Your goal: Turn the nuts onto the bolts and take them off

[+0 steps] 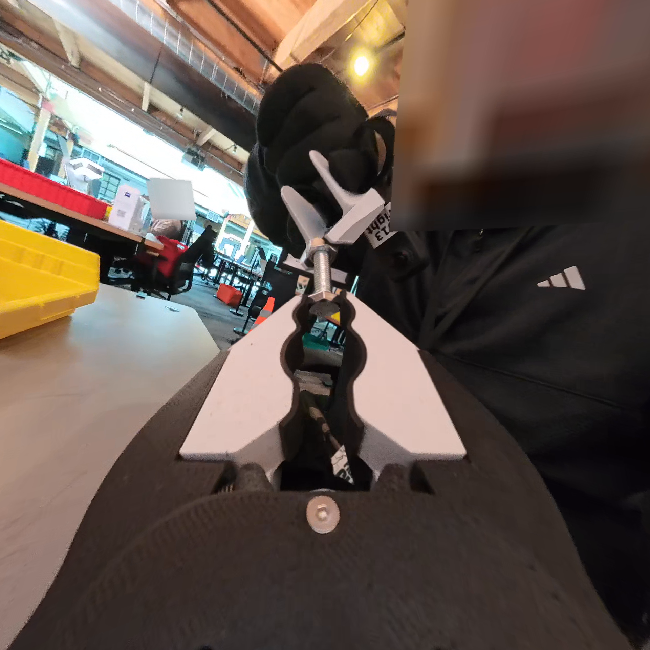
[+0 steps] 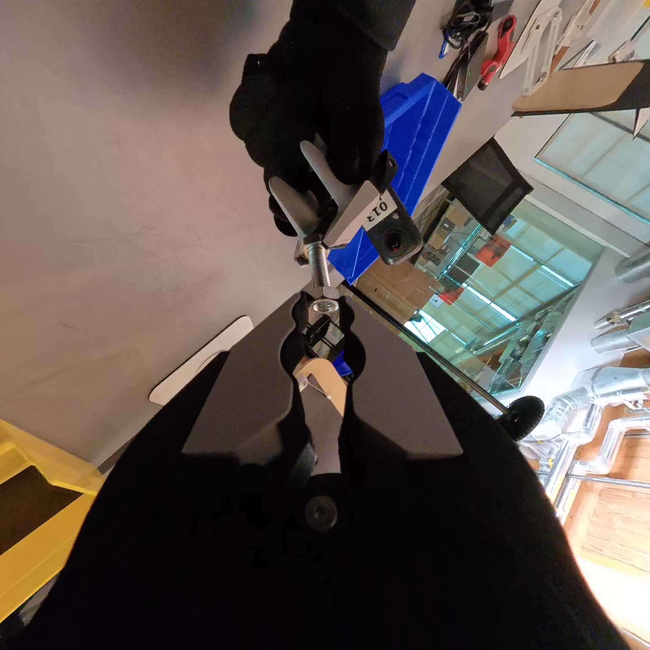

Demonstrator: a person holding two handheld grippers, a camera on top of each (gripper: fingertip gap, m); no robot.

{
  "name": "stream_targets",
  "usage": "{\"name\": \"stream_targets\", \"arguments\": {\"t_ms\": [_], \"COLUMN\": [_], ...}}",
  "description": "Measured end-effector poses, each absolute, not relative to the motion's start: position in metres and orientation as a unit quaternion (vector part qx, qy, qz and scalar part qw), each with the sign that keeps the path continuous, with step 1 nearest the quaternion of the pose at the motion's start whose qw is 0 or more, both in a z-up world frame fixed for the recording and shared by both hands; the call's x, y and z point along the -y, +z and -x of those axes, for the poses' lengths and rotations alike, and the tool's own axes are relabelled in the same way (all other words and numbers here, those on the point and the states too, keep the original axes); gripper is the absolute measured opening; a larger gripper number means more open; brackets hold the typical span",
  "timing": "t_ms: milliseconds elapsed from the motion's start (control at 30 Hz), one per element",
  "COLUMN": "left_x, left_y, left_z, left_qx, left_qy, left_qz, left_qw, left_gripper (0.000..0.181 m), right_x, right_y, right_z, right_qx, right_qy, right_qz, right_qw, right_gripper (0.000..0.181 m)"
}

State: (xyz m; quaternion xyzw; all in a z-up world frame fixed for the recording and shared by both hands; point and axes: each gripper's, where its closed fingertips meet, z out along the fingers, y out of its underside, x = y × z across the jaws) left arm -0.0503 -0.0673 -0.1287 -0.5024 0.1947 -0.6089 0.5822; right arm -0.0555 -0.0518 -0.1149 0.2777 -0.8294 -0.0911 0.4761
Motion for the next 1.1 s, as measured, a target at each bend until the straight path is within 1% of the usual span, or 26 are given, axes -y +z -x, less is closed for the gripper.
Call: {"name": "stream_targets", "arguments": {"t_ms": [100,233,267,300,333,400,500,667,733,767,900,967,1100], "left_x": [0.062,0.055,0.055,0.054,0.053,0.053,0.051,0.046,0.045,0.044,0.042,0.041,0.042], "left_y": [-0.134,-0.133,-0.131,-0.129,-0.129,-0.128,-0.127,-0.129,-0.131,-0.132,-0.133,-0.133,-0.134], "left_z": [0.05,0.057,0.058,0.06,0.06,0.062,0.065,0.069,0.069,0.069,0.065,0.063,0.062], "left_qx": [-0.196,-0.194,-0.192,-0.191,-0.191,-0.193,-0.194,-0.191,-0.193,-0.195,-0.208,-0.21,-0.212], "left_qy": [-0.581,-0.537,-0.532,-0.528,-0.52,-0.51,-0.489,-0.456,-0.444,-0.435,-0.414,-0.41,-0.413], "left_qz": [0.531,0.557,0.556,0.556,0.561,0.565,0.576,0.593,0.601,0.607,0.62,0.623,0.624], "left_qw": [0.585,0.604,0.609,0.613,0.615,0.619,0.627,0.636,0.636,0.636,0.633,0.632,0.629], "left_gripper": [0.015,0.016,0.016,0.016,0.016,0.016,0.016,0.016,0.016,0.016,0.016,0.016,0.016], "right_x": [0.045,0.04,0.04,0.042,0.043,0.041,0.03,0.028,0.024,0.024,0.033,0.034,0.036], "right_y": [-0.12,-0.12,-0.117,-0.114,-0.112,-0.104,-0.098,-0.105,-0.109,-0.113,-0.118,-0.119,-0.12], "right_z": [0.056,0.062,0.065,0.066,0.066,0.066,0.065,0.063,0.067,0.067,0.067,0.069,0.067], "right_qx": [0.837,0.861,0.862,0.866,0.874,0.887,0.901,0.843,0.808,0.797,0.758,0.752,0.766], "right_qy": [-0.086,-0.055,-0.046,-0.029,-0.009,0.041,0.153,0.37,0.412,0.425,0.479,0.485,0.474], "right_qz": [-0.267,-0.204,-0.195,-0.175,-0.151,-0.091,0.062,0.301,0.361,0.38,0.411,0.412,0.392], "right_qw": [0.471,0.462,0.467,0.467,0.462,0.451,0.401,0.248,0.218,0.202,0.163,0.17,0.183], "right_gripper": [0.016,0.017,0.027,0.043,0.048,0.044,0.042,0.037,0.035,0.038,0.031,0.017,0.016]}}
